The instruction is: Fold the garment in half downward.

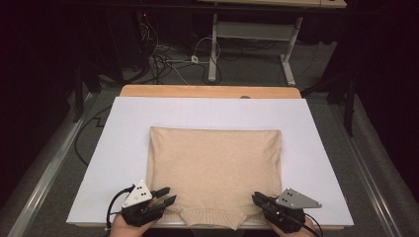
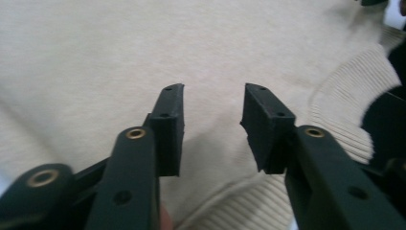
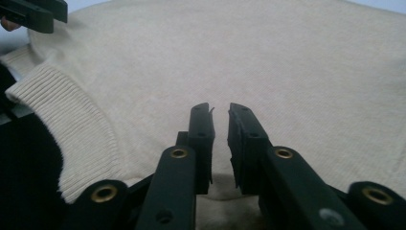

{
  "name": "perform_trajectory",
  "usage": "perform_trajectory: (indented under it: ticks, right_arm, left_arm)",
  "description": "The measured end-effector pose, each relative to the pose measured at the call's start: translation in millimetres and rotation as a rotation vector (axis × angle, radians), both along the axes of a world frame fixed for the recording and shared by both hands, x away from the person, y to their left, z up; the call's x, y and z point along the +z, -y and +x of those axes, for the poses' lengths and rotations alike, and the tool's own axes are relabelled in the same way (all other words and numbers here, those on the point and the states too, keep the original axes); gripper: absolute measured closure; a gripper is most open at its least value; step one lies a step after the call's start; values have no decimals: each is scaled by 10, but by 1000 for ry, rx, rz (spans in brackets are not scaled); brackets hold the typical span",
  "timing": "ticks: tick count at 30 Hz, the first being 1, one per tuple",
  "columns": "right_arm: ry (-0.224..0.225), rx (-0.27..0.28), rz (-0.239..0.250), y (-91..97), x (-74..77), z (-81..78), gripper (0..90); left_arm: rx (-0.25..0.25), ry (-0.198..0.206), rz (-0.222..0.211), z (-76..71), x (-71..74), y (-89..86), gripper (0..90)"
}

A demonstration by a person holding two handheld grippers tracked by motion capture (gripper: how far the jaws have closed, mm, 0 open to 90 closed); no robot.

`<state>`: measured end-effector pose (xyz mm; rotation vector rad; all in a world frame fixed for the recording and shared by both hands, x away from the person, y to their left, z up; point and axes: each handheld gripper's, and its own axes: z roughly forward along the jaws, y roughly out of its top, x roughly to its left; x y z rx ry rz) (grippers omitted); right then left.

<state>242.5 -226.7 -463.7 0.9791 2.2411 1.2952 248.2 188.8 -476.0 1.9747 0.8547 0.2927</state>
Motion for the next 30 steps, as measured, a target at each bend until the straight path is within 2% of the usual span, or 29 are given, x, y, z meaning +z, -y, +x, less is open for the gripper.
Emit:
perform_trajectory:
  ticks: [3,7,12,18,20,22,26,30]
  right_arm:
    - [-5,-19,21,37,16,29,729]
    - [-14,-29,38,75,25,62,588]
    - [0,-23,50,78,26,82,399]
    - [1,-35,63,65,21,113,207]
    - [4,-42,62,55,25,124,150]
    - [13,-45,63,44,29,129,106]
    - [23,-56,66,13,37,133,21]
    - [38,-60,77,-19,72,134,5]
  left_arm:
    - [30,-1,-14,36,20,-77,520]
    - [62,-6,5,86,21,-165,399]
    - [117,-12,15,146,10,-294,213]
    - [190,-15,11,207,10,-489,69]
    - [201,-14,3,221,9,-560,59]
    - [216,-28,12,245,-4,-610,9]
    - [247,-41,24,266,-14,-675,0]
    - [263,-37,29,270,-5,-712,0]
